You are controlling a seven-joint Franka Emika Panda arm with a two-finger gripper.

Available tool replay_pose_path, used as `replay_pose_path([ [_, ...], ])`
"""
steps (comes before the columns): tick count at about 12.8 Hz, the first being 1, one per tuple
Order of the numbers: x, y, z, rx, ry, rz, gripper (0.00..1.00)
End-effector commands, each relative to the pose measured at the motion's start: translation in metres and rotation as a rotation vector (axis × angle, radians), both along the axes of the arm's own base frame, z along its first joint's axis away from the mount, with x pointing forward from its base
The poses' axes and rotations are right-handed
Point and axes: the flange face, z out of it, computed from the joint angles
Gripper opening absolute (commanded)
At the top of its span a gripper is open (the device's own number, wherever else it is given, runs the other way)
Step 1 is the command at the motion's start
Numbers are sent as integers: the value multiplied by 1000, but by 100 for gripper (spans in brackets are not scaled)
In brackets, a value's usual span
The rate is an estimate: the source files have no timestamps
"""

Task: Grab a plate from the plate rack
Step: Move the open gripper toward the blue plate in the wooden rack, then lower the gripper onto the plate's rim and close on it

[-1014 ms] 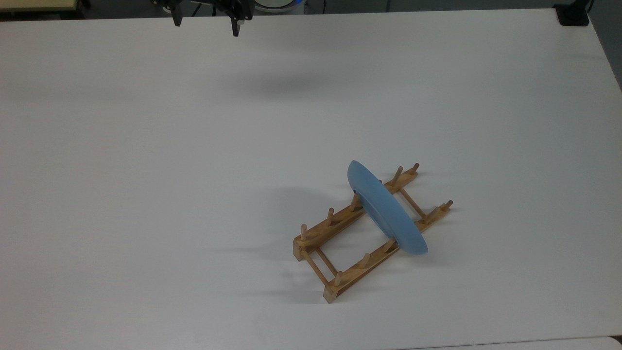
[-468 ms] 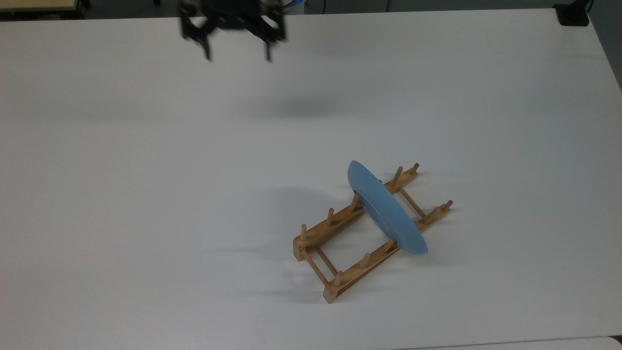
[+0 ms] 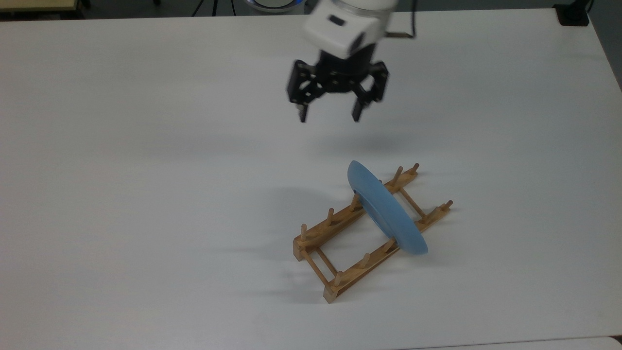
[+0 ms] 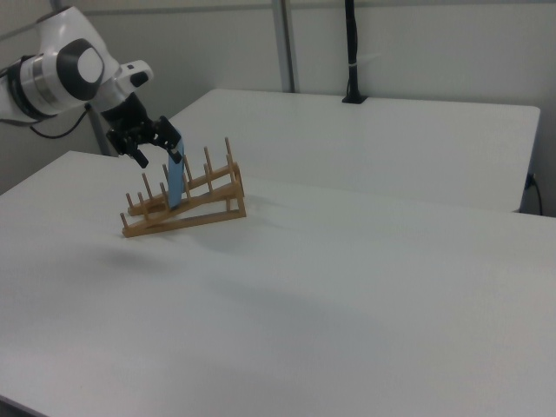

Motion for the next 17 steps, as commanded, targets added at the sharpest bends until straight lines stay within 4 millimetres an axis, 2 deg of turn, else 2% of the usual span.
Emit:
replay_pose_path([
  [1, 7, 33, -4, -93, -148, -111, 96],
  [4, 7, 61, -16, -111, -229, -115, 87],
  [6, 9, 75, -25, -147, -299, -115, 77],
  [7, 13, 78, -21, -149, -354, -132, 65],
  [13, 23, 82, -39, -197, -399, -95, 64],
  [16, 23, 84, -42, -196, -398, -95, 63],
  [17, 23, 84, -42, -198, -399, -94, 48],
])
